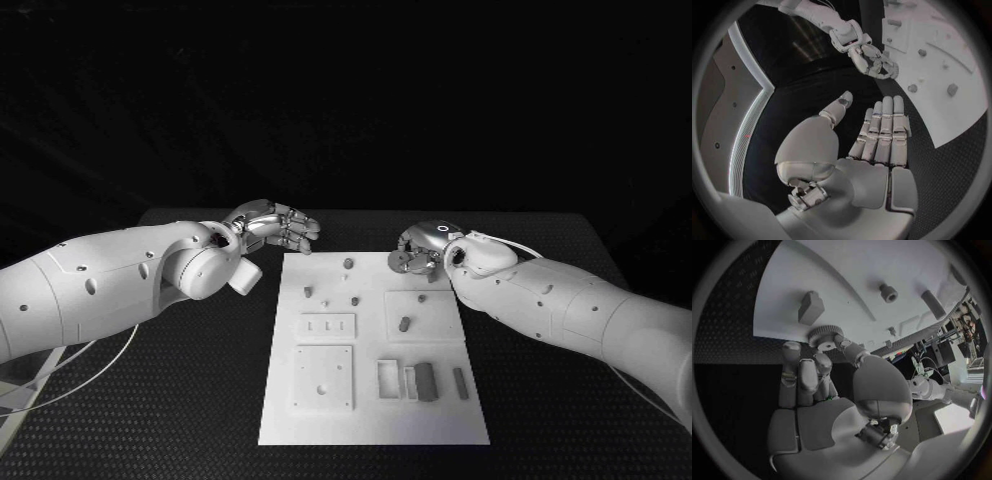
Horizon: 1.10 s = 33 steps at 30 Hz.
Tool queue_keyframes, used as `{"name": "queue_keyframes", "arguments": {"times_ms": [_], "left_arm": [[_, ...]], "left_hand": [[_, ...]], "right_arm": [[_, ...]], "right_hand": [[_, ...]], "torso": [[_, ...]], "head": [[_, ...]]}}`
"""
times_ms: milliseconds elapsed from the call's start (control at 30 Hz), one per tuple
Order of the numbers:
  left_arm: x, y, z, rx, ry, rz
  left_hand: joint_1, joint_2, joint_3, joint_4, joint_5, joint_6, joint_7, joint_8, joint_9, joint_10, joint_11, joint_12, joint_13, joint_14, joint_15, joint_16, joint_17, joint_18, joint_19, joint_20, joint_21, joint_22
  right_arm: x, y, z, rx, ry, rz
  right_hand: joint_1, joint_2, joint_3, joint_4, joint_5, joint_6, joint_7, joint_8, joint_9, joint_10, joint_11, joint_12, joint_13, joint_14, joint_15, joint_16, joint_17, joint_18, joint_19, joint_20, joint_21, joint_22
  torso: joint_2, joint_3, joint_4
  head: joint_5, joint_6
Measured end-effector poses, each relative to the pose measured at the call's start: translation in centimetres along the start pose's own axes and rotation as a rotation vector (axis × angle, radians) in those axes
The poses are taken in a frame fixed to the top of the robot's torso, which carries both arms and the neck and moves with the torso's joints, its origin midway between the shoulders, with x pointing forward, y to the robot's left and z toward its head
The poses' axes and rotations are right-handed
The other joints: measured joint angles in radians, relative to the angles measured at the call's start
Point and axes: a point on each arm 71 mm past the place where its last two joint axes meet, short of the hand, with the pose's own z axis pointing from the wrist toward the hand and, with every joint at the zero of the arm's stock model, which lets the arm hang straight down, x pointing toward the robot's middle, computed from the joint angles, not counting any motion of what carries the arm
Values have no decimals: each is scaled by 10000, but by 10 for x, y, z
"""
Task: Assemble the parts on the task board
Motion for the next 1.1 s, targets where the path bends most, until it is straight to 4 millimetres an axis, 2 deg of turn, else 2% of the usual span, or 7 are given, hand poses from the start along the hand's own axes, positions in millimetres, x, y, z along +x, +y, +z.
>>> {"name": "queue_keyframes", "arguments": {"times_ms": [133,267,533,833,1100], "left_arm": [[0,0,0,0,8,2],[0,0,0,6,28,2],[-1,0,0,1,22,9],[0,0,1,57,41,11],[0,0,1,83,37,14]], "left_hand": [[0,0,0,0,0,0,0,0,0,0,0,0,0,0,0,0,9,-39,0,0,0,0],[0,0,0,0,0,0,0,0,0,0,0,0,0,0,0,0,9,-39,0,0,0,0],[0,0,0,0,0,-36,-35,0,0,0,0,0,0,0,0,0,18,-40,0,0,0,0],[0,0,-23,23,0,-36,-36,0,-9,0,0,-40,0,0,0,-39,28,-41,0,0,0,1],[0,0,-22,22,0,-36,-36,0,-8,0,0,-40,0,0,0,-39,37,-41,0,0,0,0]], "right_arm": [[0,0,0,-2,-29,31],[1,-1,-1,-7,-83,76],[3,-2,-5,82,-275,328],[6,5,-7,158,-691,524],[-4,8,-8,174,-1126,586]], "right_hand": [[-12,-11,0,0,1,81,-81,94,24,4,-4,0,0,-1,1,41,-3,0,0,2,0,0],[-64,45,0,0,1,86,-86,94,26,38,-38,0,-17,-1,0,41,-6,1,0,2,0,-1],[-47,63,-28,-27,1,112,-112,72,19,38,-38,0,-55,-1,0,41,-52,0,2,4,0,-2],[-46,63,-2,-57,1,116,-115,69,21,38,-38,0,-92,-1,0,41,-44,0,19,22,0,-3],[9,113,11,-100,1,178,-135,131,55,39,-39,0,-102,38,-37,40,0,1,40,40,0,-4]], "torso": [[2,0,0],[3,0,0],[4,0,20],[6,8,1],[6,1,-4]], "head": [[0,-13],[5,-18],[81,67],[98,114],[105,144]]}}
